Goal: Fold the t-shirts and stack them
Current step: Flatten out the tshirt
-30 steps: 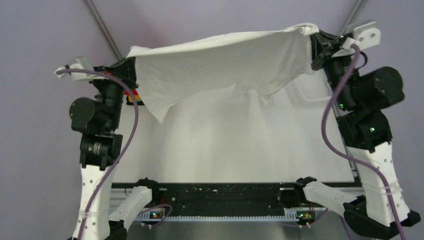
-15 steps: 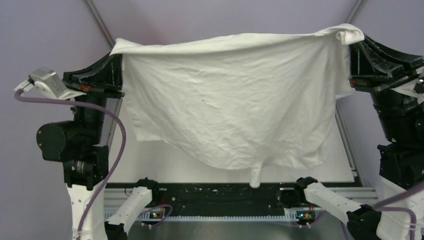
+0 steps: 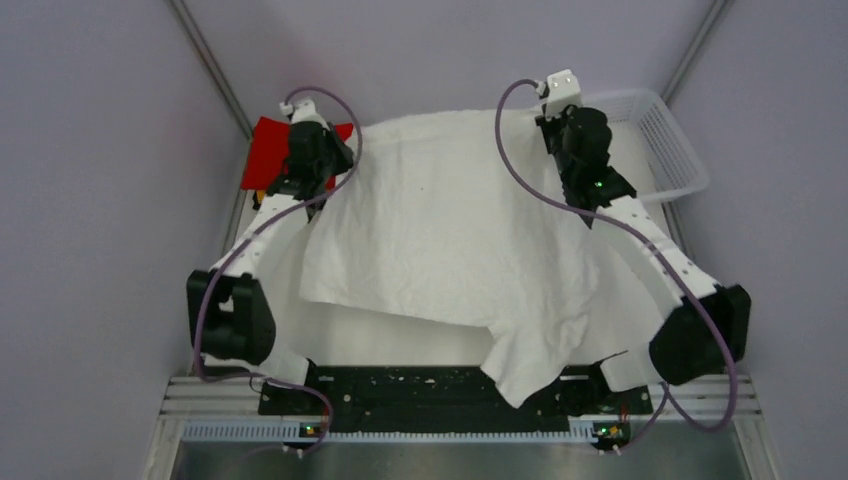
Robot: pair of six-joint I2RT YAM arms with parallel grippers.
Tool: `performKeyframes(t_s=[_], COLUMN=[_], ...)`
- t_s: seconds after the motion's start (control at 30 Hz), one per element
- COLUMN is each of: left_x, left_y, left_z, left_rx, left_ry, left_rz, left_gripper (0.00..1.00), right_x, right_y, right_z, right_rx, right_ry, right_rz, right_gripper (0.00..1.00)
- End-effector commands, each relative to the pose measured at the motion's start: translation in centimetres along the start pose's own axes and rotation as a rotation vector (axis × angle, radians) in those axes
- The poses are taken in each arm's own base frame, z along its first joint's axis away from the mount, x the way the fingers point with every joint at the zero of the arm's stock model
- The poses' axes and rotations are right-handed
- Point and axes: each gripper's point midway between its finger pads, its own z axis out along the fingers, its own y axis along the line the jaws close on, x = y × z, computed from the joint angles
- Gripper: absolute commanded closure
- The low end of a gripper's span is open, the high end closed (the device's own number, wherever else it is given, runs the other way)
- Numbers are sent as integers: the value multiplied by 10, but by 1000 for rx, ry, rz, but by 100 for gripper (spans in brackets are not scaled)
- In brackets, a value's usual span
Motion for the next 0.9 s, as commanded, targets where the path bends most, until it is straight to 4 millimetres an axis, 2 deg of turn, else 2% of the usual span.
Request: performKeyframes(t_s=[0.0,0.03,0.07,0.13,0.2,0.3,0.33,0.43,0.6,0.73,0.8,0.87], left_x=[73,89,96,110,117,123,126,135,153,185,206,226], left_y=[53,59,62,64,62,60,59,46,9,-24,-31,-30], left_z=[44,51,58,67,73,74,75,73,63,50,40,28], left_rx=[-241,-279,-296,-296,-277,-258,-247,-187,-71,38,52,51], left_ry=[221,293,334,383,393,406,417,457,520,613,668,710], left_rz=[13,17,18,23,19,6,0,-35,-46,-76,-89,-96], left_gripper=[43,32,27,21,18,14,11,7,2,1,1,1], right_x=[88,111,130,152,163,158,155,156,174,192,200,204], right_y=[42,57,71,88,99,102,101,97,95,103,101,98], right_z=[56,68,77,90,94,92,89,75,37,21,18,17], right_rx=[-64,-92,-111,-138,-159,-181,-176,-149,-116,-154,-145,-151], right_ry=[170,226,273,341,384,378,376,399,483,541,563,566], right_rz=[114,126,147,171,193,229,245,303,403,448,433,400], right_gripper=[80,68,57,42,31,4,2,1,1,1,1,1])
